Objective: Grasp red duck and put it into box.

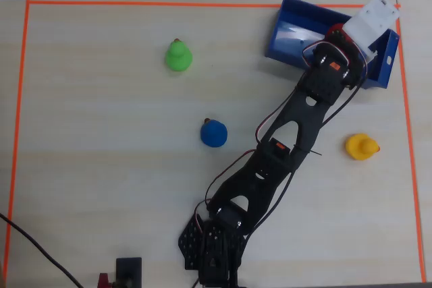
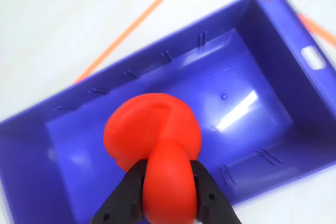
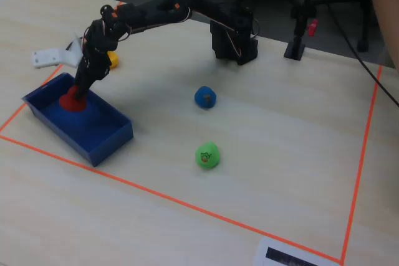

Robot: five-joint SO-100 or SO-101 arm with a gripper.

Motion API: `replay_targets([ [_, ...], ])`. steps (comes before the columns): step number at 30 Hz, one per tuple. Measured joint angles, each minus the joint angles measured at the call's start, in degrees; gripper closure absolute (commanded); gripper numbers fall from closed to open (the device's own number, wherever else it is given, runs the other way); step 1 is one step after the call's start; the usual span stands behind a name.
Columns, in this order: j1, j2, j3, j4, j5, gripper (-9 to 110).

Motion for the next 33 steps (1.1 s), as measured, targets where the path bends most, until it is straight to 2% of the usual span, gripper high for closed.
replay_targets([
  [4,0.3,-5.4,-2.4,-2.0,-1.2,101],
  [5,0.4,-6.5,-2.6,-2.7,-1.5,97],
  [7,0.8,-8.2,-3.3,-3.3,-2.5,80],
  [17,1.2,-9.5,-3.7,-6.3,-4.4,74],
  [23,1.2,-8.0,-4.7,-9.1,-0.7,76],
  [25,1.2,-4.9,-4.7,-9.0,0.9,83],
  [26,1.2,-2.5,-4.7,-8.4,1.6,93],
  [27,1.1,0.4,-4.1,-7.5,2.2,101],
  [29,0.9,7.3,-1.4,-4.6,3.0,101],
  [33,-2.1,23.8,8.2,8.4,3.1,101],
])
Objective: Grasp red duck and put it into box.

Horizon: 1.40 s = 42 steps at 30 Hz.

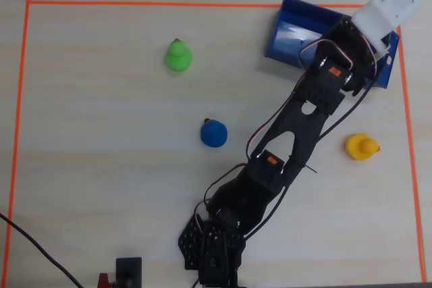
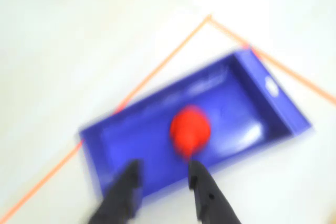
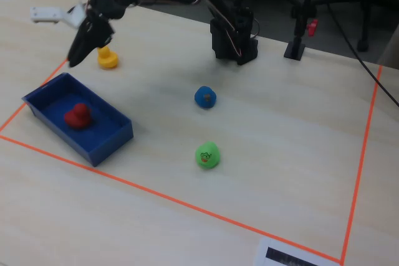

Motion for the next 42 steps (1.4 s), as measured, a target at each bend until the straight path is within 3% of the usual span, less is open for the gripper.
replay_targets([
  [4,-7.3,19.9,12.6,14.7,0.3,101],
  [10,-21.4,52.8,41.4,23.0,0.5,101],
  [16,-33.7,85.2,78.0,24.1,-3.2,101],
  [22,-35.1,114.3,110.1,24.1,-9.3,101],
  [29,-38.5,120.4,127.1,17.0,-9.8,101],
  [42,-37.9,120.5,135.8,12.4,-10.6,101],
])
